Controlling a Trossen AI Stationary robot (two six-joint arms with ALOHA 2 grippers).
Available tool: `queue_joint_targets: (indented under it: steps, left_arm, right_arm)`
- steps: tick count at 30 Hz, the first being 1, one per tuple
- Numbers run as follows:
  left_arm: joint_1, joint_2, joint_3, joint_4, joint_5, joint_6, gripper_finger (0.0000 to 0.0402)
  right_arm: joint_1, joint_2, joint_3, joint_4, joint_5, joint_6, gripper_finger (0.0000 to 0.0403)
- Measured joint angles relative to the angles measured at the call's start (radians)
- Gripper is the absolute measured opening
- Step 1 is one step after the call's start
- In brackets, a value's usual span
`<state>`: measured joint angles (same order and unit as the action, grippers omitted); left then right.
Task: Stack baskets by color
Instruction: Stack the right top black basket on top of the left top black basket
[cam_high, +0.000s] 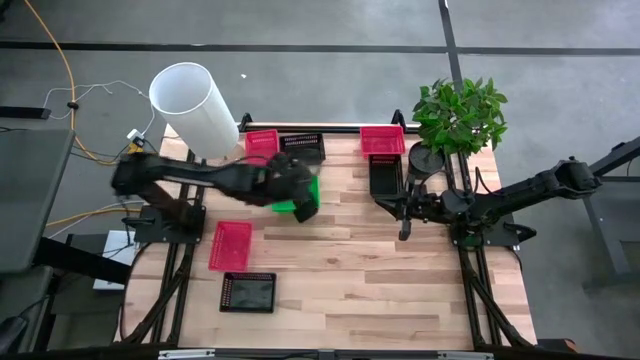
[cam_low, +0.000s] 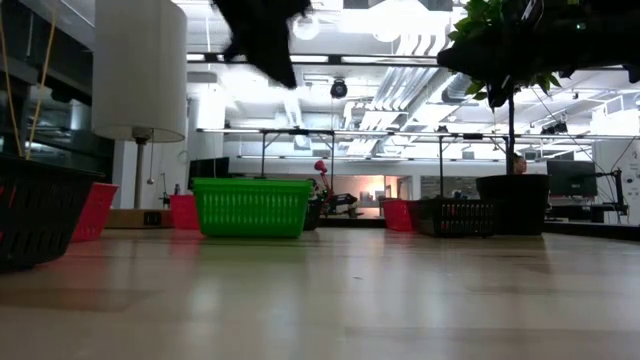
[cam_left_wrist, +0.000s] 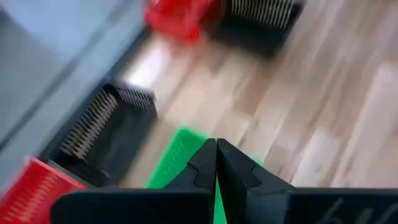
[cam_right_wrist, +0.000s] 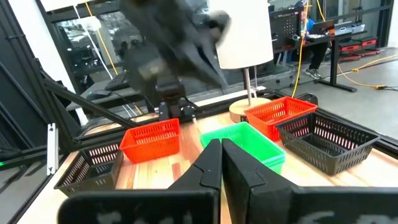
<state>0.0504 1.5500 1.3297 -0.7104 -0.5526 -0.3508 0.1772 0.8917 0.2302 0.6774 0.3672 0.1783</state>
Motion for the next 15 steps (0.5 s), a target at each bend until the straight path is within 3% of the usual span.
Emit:
queue_joint_targets:
  steps: [6, 10, 15]
  left_arm:
    - [-0.164, -0.279, -0.197, 0.275, -0.177, 0.114, 0.0]
    - [-0.271, -0.443, -0.43, 0.559, -0.25, 0.211, 0.0]
    - [-0.339, -0.578, -0.757, 0.975, -0.269, 0.309, 0.0]
  right_arm:
    - [0.0, 0.0, 0.0, -0.009, 0.0, -0.003, 0.0]
    - [0.0, 0.0, 0.0, -0.009, 0.0, -0.003, 0.0]
    - [0.0, 0.0, 0.0, -0.015, 0.0, -0.019, 0.0]
